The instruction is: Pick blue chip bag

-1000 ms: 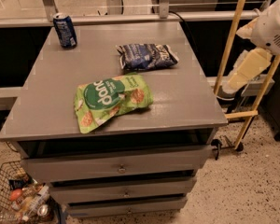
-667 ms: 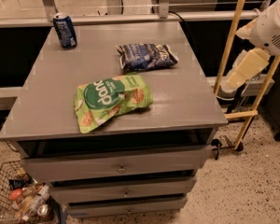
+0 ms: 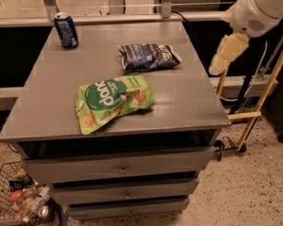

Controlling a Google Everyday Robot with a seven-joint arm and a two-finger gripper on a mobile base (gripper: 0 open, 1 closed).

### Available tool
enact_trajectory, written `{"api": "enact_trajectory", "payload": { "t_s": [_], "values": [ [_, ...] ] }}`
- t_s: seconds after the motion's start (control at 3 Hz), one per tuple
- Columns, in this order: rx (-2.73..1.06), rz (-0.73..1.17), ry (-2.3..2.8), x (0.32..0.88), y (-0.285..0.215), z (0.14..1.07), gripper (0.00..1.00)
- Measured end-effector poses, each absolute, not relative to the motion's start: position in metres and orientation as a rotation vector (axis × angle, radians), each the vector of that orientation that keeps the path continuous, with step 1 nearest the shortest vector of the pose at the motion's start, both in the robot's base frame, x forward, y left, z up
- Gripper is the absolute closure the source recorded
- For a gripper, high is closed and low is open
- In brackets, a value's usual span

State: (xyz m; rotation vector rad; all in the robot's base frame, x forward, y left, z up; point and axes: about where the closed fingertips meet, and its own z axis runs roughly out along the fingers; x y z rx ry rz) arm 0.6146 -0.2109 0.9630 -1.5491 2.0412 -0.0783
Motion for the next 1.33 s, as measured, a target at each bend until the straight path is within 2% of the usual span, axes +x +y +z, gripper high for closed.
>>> {"api": "enact_trajectory", "payload": {
  "t_s": [0.33,0.67,1.33],
  "values": [
    [-1.583,-0.174,1.988,0.661,-0.195,0.971,0.0],
    [-1.557,-0.17,1.959,0.694,-0.18,0.966,0.0],
    [-1.35,0.029,1.992,0.729,-0.167,0.922,0.0]
  ]
}}
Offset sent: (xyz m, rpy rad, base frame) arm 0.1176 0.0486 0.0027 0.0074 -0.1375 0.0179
